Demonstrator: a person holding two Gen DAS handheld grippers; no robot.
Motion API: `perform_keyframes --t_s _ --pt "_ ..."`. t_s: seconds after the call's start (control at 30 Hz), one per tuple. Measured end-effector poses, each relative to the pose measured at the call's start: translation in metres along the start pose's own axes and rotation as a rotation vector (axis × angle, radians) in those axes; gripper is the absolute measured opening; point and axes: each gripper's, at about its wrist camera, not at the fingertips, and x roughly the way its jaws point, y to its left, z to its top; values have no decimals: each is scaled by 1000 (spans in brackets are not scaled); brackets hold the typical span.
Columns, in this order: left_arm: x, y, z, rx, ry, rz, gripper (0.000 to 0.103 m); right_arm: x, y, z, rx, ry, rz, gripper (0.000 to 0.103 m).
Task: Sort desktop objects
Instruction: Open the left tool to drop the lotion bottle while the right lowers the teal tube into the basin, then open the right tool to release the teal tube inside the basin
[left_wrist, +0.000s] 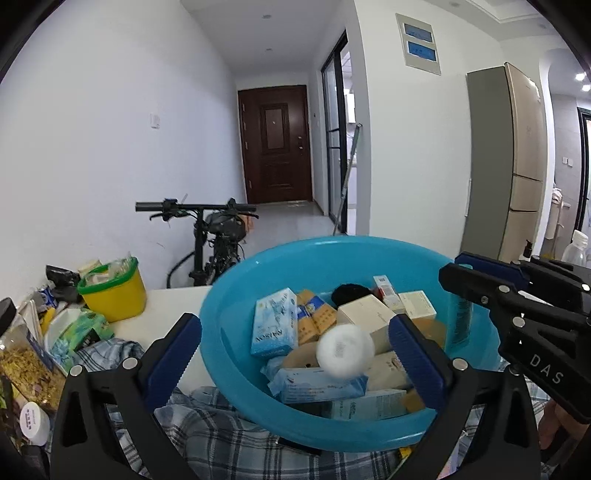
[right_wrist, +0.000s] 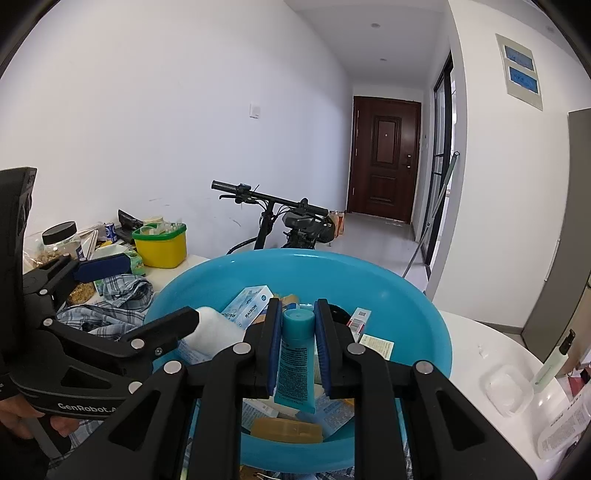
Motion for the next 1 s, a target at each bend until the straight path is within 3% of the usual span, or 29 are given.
perform_keyframes --t_s 1.0 --pt "-1 10 1 -55 24 -16 103 1 0 -2 12 10 14 17"
